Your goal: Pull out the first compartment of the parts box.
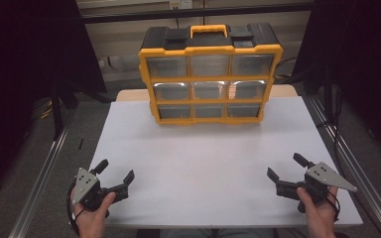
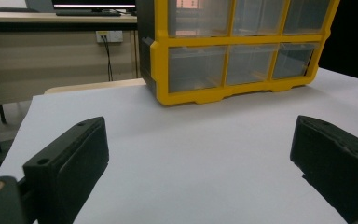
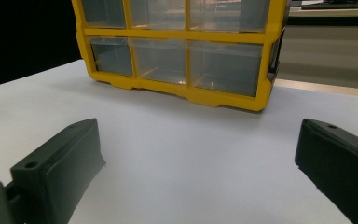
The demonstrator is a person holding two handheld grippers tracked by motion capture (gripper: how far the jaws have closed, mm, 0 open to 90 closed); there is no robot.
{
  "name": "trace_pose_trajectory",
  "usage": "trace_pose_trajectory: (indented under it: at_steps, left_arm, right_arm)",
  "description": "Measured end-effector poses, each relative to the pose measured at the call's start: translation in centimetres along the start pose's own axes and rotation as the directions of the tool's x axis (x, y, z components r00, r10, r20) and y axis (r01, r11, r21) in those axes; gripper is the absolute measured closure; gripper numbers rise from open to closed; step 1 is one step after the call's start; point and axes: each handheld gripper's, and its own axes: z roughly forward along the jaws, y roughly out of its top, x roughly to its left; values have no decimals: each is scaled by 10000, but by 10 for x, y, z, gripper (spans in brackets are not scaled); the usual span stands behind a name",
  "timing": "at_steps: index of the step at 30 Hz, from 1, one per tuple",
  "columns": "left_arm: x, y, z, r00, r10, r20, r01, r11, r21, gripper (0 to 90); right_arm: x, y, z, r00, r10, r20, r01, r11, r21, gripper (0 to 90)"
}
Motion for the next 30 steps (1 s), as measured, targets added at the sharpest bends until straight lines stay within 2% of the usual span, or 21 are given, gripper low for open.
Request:
trace_pose_trajectory:
  at_steps: [5, 9, 11, 13, 14, 17, 20, 22, 25, 26, 28, 30]
  left_arm:
    - [-1, 1, 0, 10000, 51, -53, -51, 10000, 24, 43]
    - [0, 1, 1, 10000, -64, 28, 65, 10000, -46, 43]
    - [0, 2, 3, 9998, 191, -92, -192, 9998, -6, 43]
    - [0, 3, 4, 9999, 101, -131, -101, 9999, -43, 42]
    - [2, 4, 5, 9993, 320, -177, -320, 9995, -3, 42]
    - [2, 4, 7, 9996, 219, -184, -217, 9997, 115, 41]
    - [2, 5, 10, 9994, 311, -120, -311, 9995, -5, 34]
    - [1, 8, 13, 9988, 481, 24, -481, 9988, 36, 33]
    - [-2, 9, 17, 9981, 624, 9, -624, 9980, 91, 33]
    - [-3, 10, 19, 9973, 725, 82, -726, 9973, 139, 33]
    - [-7, 11, 24, 9976, 629, 275, -634, 9978, 176, 33]
    - [-10, 13, 28, 9963, 708, 480, -717, 9973, 166, 33]
  right_arm:
    - [0, 0, 0, 10000, -37, -46, 37, 10000, 6, 3]
    - [0, 0, 0, 10000, -51, -22, 51, 10000, -4, 4]
    - [-1, 0, 0, 10000, -58, -13, 58, 10000, -4, 5]
    - [-1, 0, 0, 10000, -21, 7, 21, 10000, 25, 5]
    - [-1, -1, 0, 10000, -27, 66, 27, 10000, 2, 5]
    - [-2, 0, -1, 10000, 13, 39, -13, 10000, 47, 5]
    - [-1, 0, -1, 10000, 13, 74, -14, 10000, 28, 5]
    - [-1, 0, -1, 10000, -23, 77, 23, 10000, 17, 5]
    - [-1, -1, -1, 10000, -2, 64, 2, 10000, 28, 5]
    - [-1, -1, 0, 10000, -12, 79, 12, 10000, 0, 4]
    - [-1, -1, 0, 10000, -14, 68, 14, 10000, 10, 4]
    - [-1, -1, 0, 10000, -23, -3, 23, 10000, 28, 4]
